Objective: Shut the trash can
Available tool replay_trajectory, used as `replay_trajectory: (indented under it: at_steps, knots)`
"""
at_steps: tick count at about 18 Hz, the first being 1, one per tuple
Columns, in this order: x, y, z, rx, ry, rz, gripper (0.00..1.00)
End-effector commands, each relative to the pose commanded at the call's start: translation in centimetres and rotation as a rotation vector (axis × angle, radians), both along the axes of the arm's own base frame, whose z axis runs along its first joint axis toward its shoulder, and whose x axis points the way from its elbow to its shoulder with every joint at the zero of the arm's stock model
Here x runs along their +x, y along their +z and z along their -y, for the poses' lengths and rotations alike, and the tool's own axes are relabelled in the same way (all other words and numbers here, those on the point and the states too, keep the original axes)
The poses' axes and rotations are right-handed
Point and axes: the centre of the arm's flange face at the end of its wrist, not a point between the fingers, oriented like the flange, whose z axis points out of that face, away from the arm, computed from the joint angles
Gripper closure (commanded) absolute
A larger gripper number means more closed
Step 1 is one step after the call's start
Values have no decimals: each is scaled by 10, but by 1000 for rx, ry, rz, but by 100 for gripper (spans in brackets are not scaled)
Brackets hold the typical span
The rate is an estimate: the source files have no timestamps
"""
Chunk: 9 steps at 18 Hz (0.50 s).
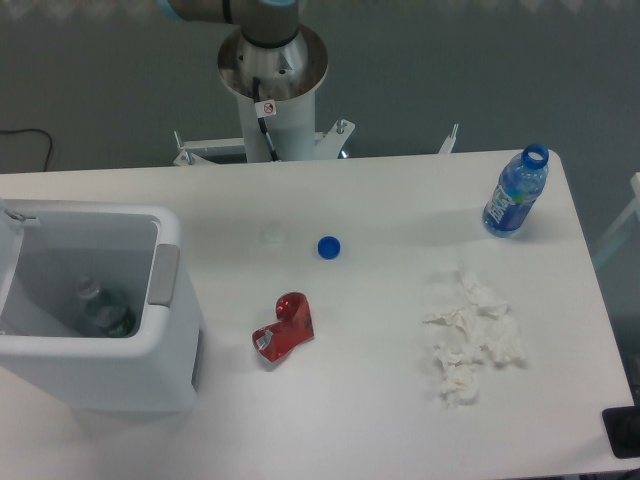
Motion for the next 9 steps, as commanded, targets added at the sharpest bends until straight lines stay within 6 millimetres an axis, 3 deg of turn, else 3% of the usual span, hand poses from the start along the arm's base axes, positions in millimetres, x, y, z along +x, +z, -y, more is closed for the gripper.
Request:
replay_trajectory:
  at_steps: [9]
  knots:
    - [-12, 0, -9, -3, 62, -57, 94]
